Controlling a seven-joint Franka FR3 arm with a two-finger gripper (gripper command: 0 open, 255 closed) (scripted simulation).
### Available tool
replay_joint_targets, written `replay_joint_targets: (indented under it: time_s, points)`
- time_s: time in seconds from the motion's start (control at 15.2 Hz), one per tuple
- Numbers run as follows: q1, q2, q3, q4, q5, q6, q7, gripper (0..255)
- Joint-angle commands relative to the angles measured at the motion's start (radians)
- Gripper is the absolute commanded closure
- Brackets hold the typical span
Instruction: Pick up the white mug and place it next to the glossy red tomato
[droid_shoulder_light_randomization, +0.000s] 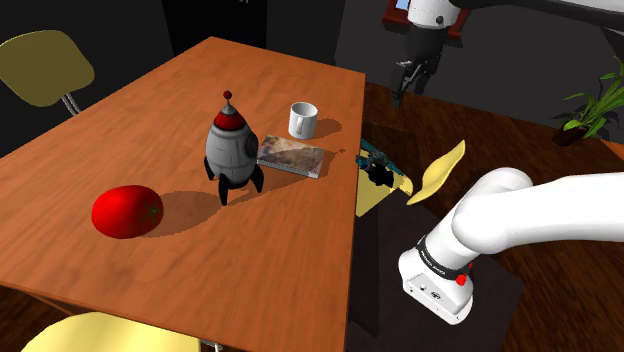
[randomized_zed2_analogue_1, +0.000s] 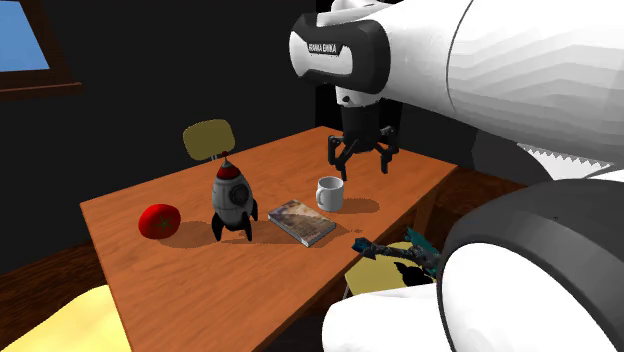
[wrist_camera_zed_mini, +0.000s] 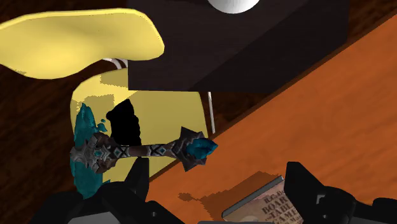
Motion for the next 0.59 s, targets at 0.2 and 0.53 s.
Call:
replay_joint_targets:
  time_s: [0.2, 0.53]
  points:
    - [-0.002, 0.078, -0.026, -0.008, -0.006, 0.101, -0.024, 0]
    - [-0.004, 0.227, -0.067, 0.007, -0.008, 0.258, -0.065, 0]
